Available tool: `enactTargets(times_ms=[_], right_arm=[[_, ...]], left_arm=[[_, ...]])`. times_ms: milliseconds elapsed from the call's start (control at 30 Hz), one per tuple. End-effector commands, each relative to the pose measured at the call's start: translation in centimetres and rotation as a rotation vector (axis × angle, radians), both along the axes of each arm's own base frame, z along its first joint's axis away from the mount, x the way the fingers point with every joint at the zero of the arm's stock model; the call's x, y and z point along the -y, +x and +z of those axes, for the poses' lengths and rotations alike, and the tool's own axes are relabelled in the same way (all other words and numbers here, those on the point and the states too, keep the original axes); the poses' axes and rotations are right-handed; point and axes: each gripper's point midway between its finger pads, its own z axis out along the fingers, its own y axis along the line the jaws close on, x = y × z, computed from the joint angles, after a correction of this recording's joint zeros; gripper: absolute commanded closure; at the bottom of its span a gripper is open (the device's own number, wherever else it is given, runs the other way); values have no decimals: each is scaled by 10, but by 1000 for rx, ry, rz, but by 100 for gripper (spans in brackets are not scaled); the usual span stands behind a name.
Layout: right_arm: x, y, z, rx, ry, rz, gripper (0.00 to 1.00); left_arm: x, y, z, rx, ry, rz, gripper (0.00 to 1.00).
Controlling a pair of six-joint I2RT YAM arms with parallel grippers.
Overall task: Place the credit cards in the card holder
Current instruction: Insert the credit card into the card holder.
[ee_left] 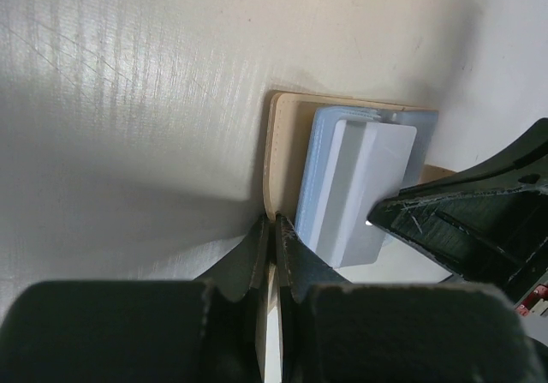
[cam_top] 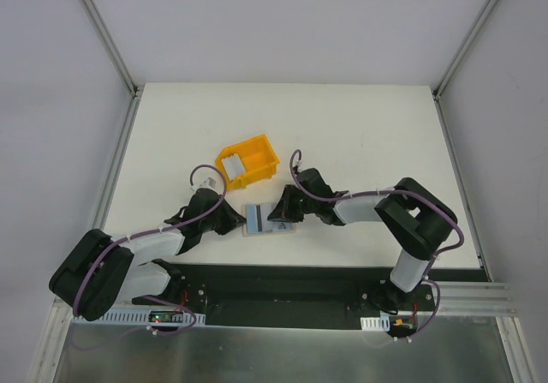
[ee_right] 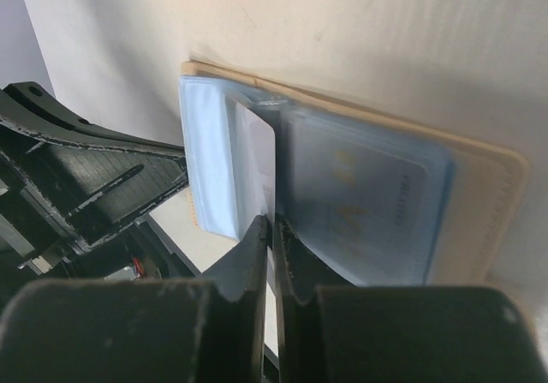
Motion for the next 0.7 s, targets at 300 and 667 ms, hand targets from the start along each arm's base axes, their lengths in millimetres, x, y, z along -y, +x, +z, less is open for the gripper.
enactTargets(times_ms=[300, 667], right_arm=[[5, 4, 9, 72, -69, 3, 71], [-8, -5, 5, 28, -91, 83, 62]], left_arm=[[-7, -8, -12, -41, 27, 7, 100], [-5, -6, -10, -38, 21, -3, 100]])
